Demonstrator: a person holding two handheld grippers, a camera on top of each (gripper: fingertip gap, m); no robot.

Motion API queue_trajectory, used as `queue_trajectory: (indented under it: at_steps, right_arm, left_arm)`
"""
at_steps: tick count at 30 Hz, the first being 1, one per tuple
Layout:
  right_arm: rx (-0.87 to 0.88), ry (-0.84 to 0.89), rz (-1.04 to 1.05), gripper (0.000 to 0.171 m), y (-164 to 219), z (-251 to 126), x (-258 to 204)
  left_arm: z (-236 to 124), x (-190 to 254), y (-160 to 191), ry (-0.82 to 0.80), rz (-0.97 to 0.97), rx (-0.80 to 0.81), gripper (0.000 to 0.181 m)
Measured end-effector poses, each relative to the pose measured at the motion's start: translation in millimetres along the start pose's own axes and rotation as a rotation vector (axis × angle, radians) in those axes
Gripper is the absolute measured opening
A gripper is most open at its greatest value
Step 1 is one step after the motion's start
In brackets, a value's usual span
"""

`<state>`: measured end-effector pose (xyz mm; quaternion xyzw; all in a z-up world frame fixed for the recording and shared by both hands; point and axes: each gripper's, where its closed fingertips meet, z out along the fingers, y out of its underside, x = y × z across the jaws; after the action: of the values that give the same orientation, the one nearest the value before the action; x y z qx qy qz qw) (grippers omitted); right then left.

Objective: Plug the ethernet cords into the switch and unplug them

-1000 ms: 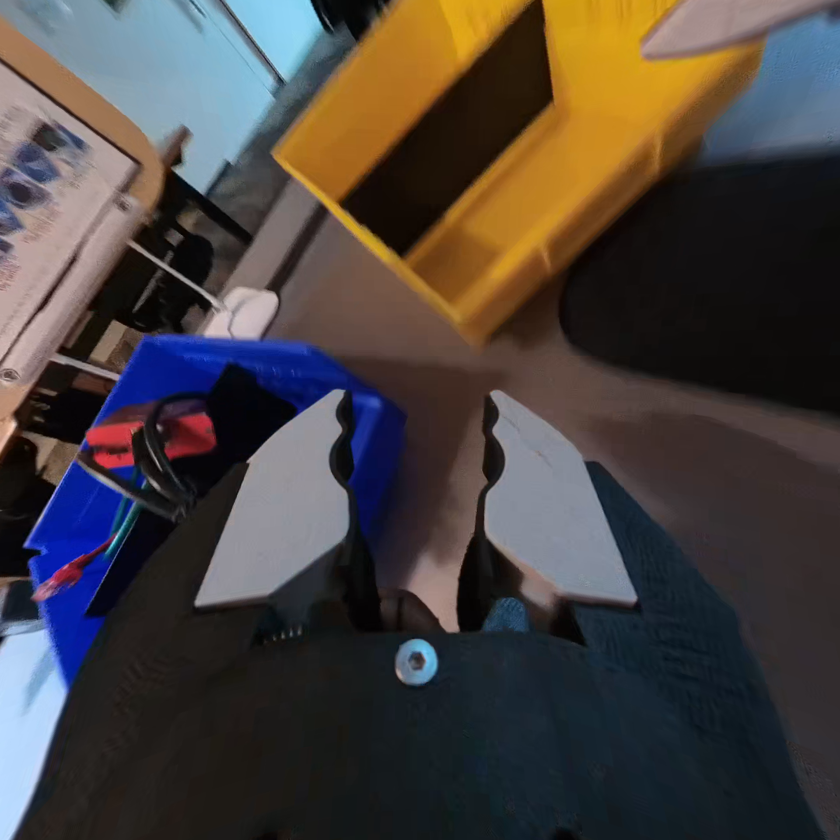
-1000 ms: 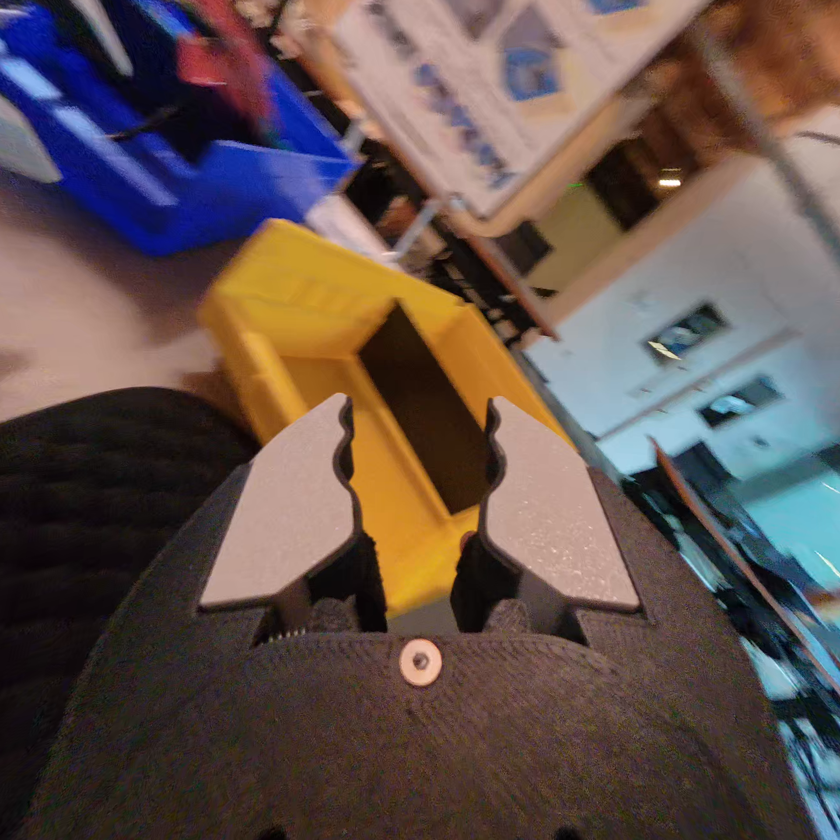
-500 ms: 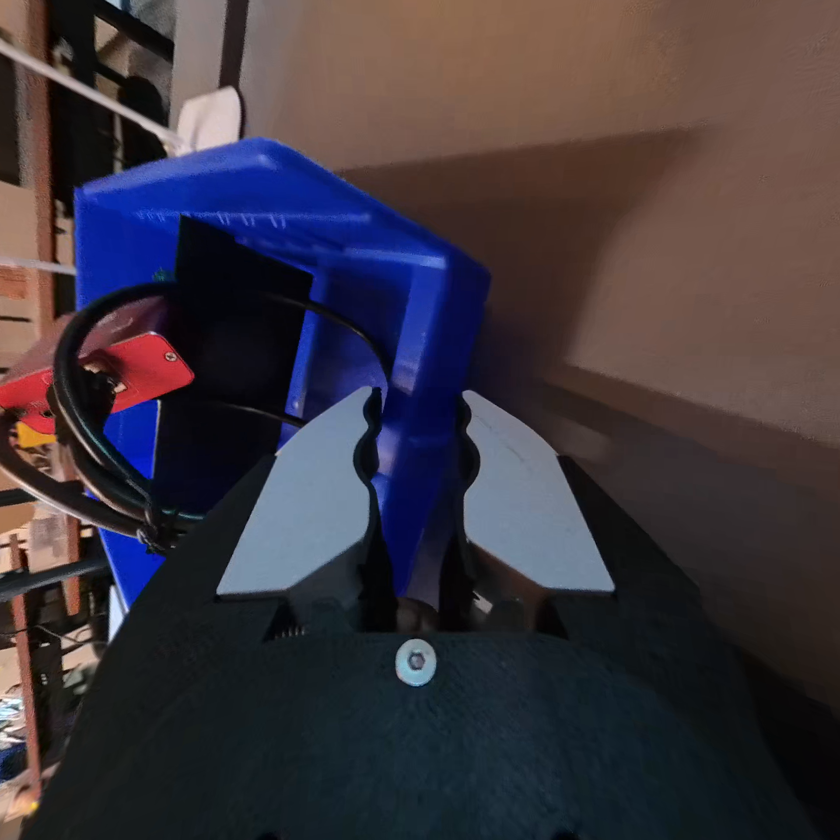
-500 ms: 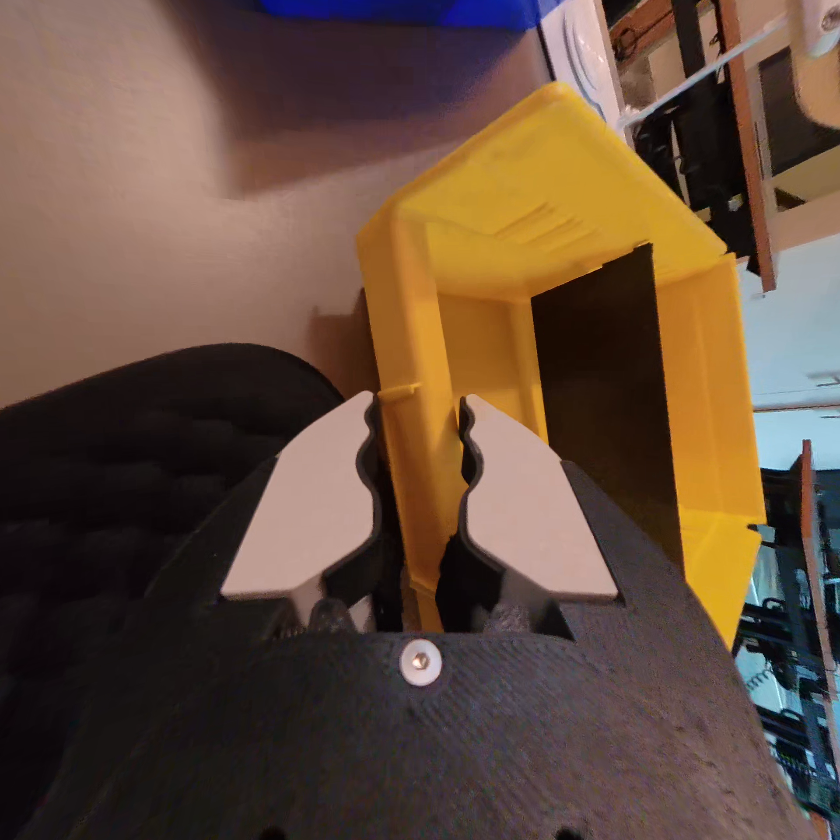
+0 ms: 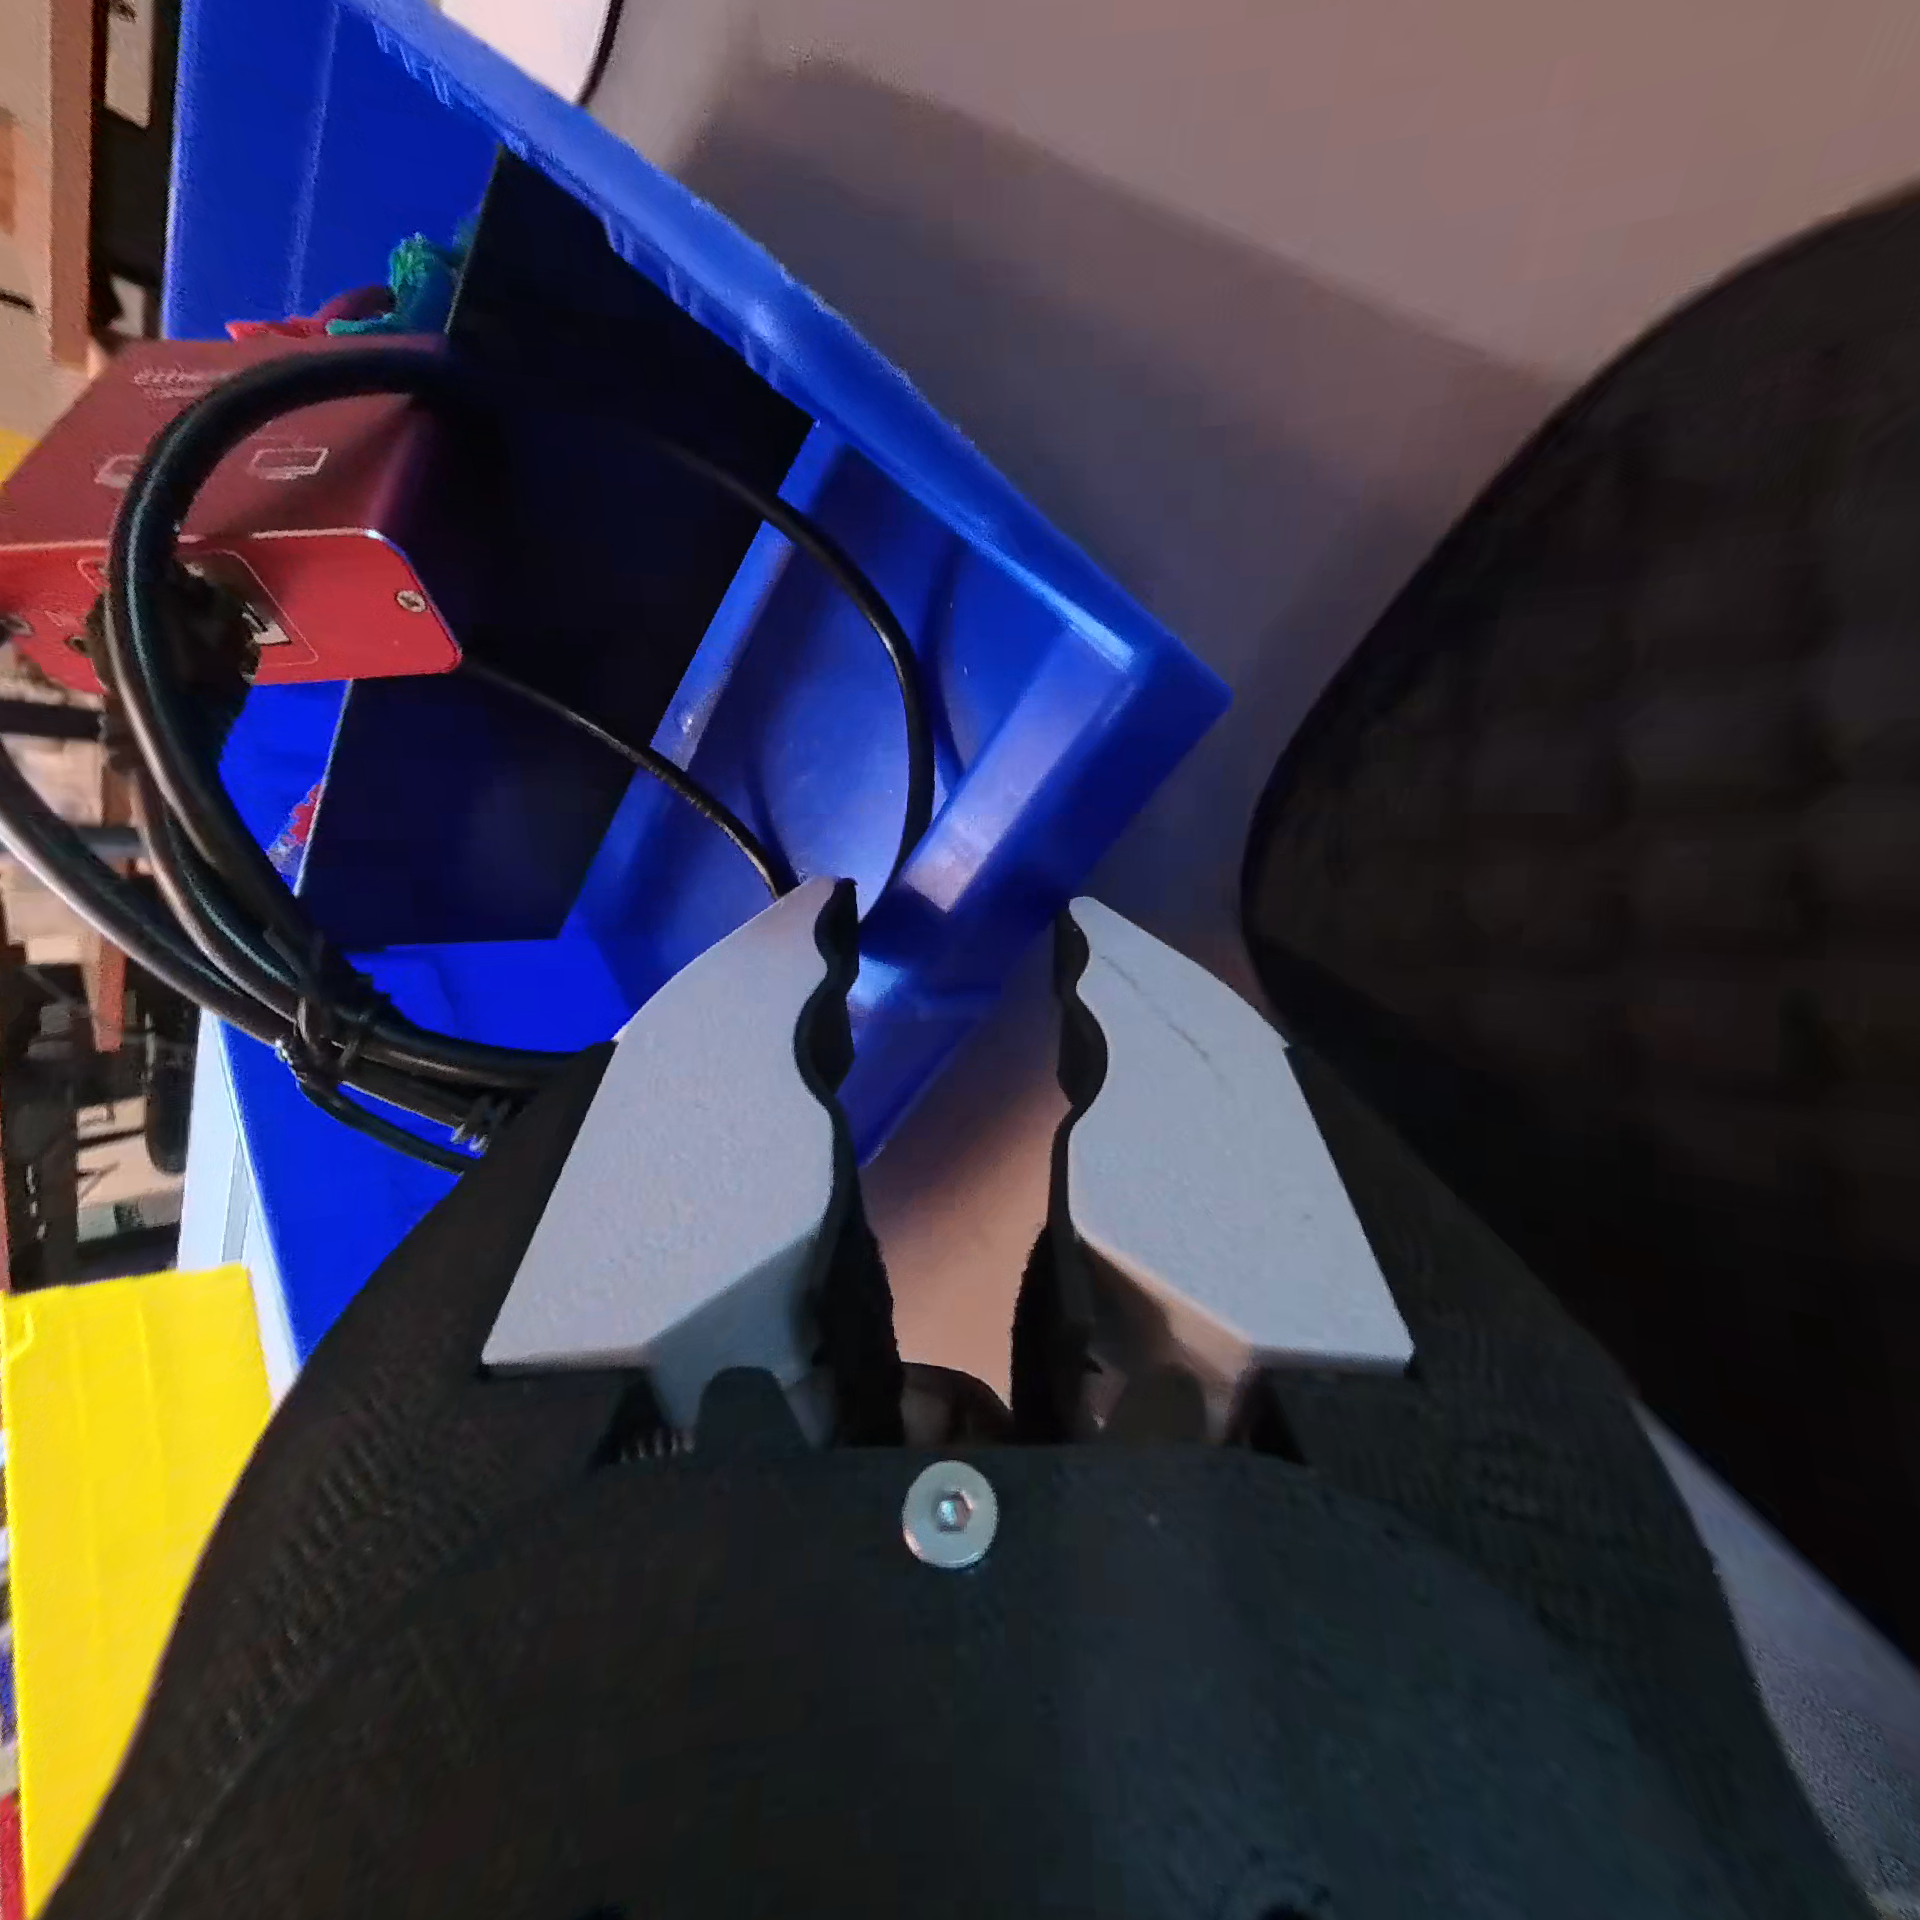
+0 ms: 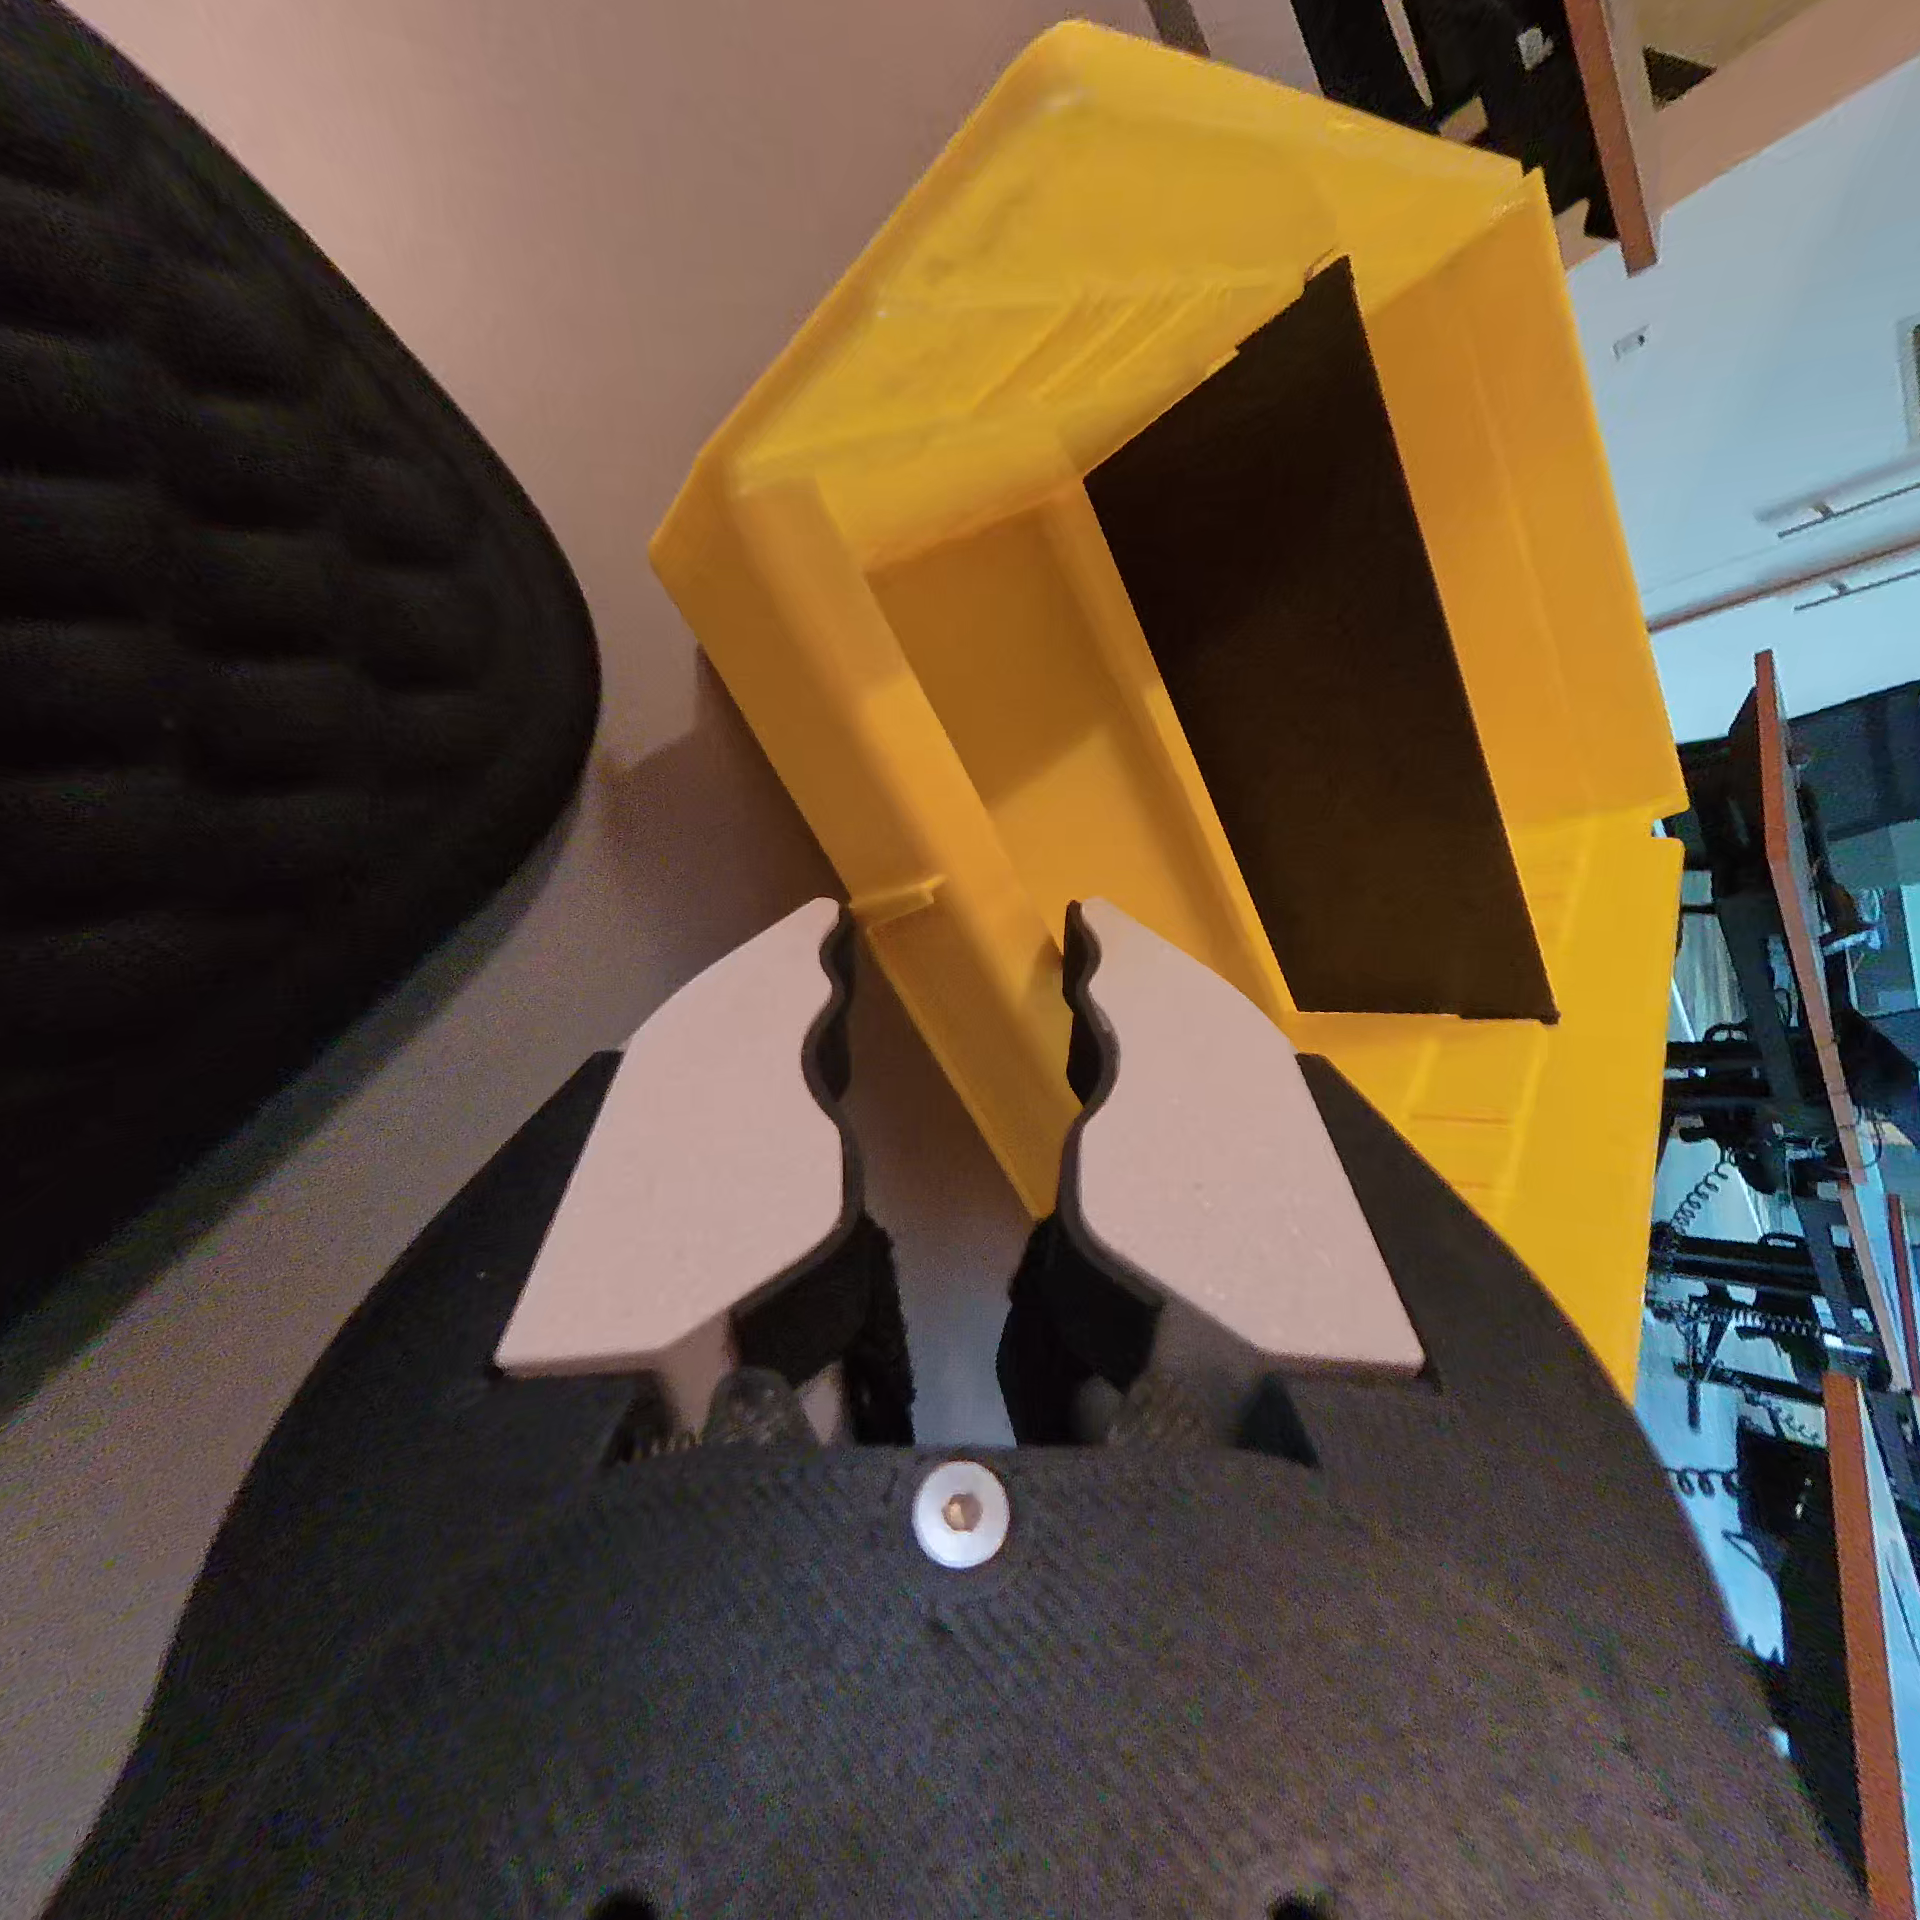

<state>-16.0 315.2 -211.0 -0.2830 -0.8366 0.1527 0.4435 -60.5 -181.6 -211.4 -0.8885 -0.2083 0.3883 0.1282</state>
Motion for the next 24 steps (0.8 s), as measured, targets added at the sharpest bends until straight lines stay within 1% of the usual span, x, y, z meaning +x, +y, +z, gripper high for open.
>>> queue_trajectory:
  at_steps: [4,8,12,14,15,17,18,20,22,23,24]
  right_arm:
    - [-0.006,0.011,-0.002,0.039,20.9,-13.6,4.4]
    - [0.033,0.003,-0.033,0.038,39.6,-30.8,4.6]
    - [0.046,-0.024,-0.046,0.039,58.7,-50.4,2.2]
    - [0.042,-0.043,-0.031,0.04,65.5,-58.4,0.5]
    - [0.042,-0.059,-0.007,0.04,67.5,-61.9,-1.0]
    - [0.08,-0.081,0.048,0.05,64.6,-69.4,-2.2]
    - [0.13,-0.076,0.075,0.056,58.2,-74.5,-0.2]
    - [0.269,-0.05,0.123,0.058,40.0,-88.2,6.8]
    - [0.404,-0.001,0.153,0.058,22.1,-103.6,16.7]
    - [0.46,0.021,0.159,0.058,14.4,-110.7,20.7]
    - [0.506,0.039,0.161,0.057,7.4,-116.6,23.8]
  left_arm:
    - [-19.0,-4.9,38.4,-0.027,-0.033,-0.017,0.036]
    - [-43.6,-2.3,74.8,0.001,0.025,-0.049,0.035]
    - [-65.8,2.7,106.0,0.069,0.085,-0.227,0.034]
    - [-74.5,7.2,113.4,0.084,0.116,-0.284,0.034]
    - [-77.3,9.7,114.5,0.084,0.114,-0.29,0.034]
    - [-83.0,15.7,111.8,0.094,0.086,-0.272,0.04]
    - [-87.3,16.5,107.0,0.095,0.074,-0.249,0.04]
    - [-99.8,13.9,90.8,0.096,0.046,-0.174,0.043]
    - [-118.1,9.1,64.5,0.093,0.005,-0.027,0.05]
    - [-128.3,-1.3,47.7,0.041,-0.013,0.077,0.053]
    - [-139.0,-18.9,29.9,-0.053,-0.039,0.193,0.056]
